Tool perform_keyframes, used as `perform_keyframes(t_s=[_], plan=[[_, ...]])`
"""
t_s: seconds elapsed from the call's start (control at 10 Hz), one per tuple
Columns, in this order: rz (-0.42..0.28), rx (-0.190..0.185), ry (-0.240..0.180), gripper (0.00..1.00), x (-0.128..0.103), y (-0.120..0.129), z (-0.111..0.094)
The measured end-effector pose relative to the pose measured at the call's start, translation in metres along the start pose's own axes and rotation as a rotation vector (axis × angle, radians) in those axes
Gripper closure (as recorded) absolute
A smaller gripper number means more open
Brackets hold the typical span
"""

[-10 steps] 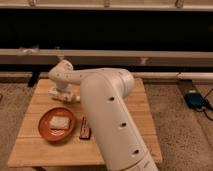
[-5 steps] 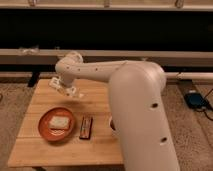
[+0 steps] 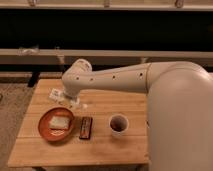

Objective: Place the bottle in the ceramic bowl

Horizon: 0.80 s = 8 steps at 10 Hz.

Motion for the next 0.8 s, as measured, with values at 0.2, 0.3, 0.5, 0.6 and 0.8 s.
perform_keyframes(t_s=[0.2,0.3,0.5,0.6,0.8], plan=[[-0.057,-0.051,0.016,1.0,0.001,0.026,0.002],[-0.087,-0.075,0.029,1.0,-0.001,0.04,0.007],[-0.144,-0.118,0.057,0.98,-0.006,0.062,0.021],[-0.166,-0.13,0.066,0.92,-0.01,0.069,0.025],[-0.22,-0.144,0.093,0.71,-0.017,0.082,0.036]])
